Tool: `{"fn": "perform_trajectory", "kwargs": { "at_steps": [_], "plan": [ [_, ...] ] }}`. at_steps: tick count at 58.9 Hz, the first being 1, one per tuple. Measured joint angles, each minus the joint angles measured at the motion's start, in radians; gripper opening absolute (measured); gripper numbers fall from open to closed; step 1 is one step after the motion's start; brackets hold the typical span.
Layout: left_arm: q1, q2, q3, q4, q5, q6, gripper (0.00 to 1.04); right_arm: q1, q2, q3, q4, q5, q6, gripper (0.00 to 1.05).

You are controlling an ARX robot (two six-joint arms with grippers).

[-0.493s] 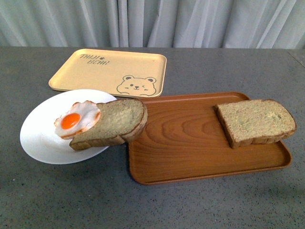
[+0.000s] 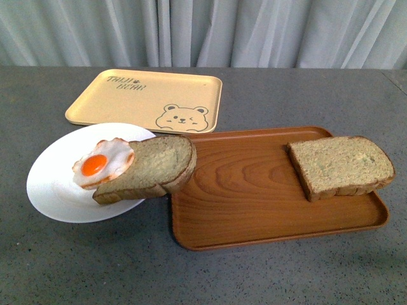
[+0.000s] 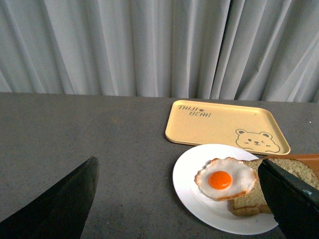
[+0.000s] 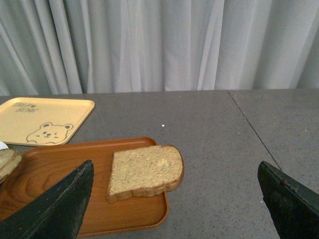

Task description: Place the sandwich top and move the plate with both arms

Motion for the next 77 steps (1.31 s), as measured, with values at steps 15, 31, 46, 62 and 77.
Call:
{"fn": "perform_trajectory", "kwargs": {
  "at_steps": [15, 31, 46, 62, 77],
  "plan": [
    [0.0, 0.0, 0.0, 0.0, 0.0, 0.0, 0.96, 0.0, 0.0, 0.0, 0.0, 0.0, 0.0, 0.96],
    [0.0, 0.0, 0.0, 0.0, 0.0, 0.0, 0.96, -0.152, 0.712, 0.22, 0.232, 0.085, 0.212, 0.96],
    [0.0, 0.0, 0.0, 0.0, 0.0, 0.0, 0.96, -0.177, 1.523, 0.488, 0.546, -0.086, 0.322, 0.96],
    [0.0, 0.0, 0.0, 0.0, 0.0, 0.0, 0.96, -0.132, 1.854, 0.641, 0.564, -0.105, 0.455, 0.96],
    [0.0, 0.0, 0.0, 0.0, 0.0, 0.0, 0.96, -0.092, 1.969, 0.712, 0.573, -0.134, 0.537, 0.96]
  ]
}}
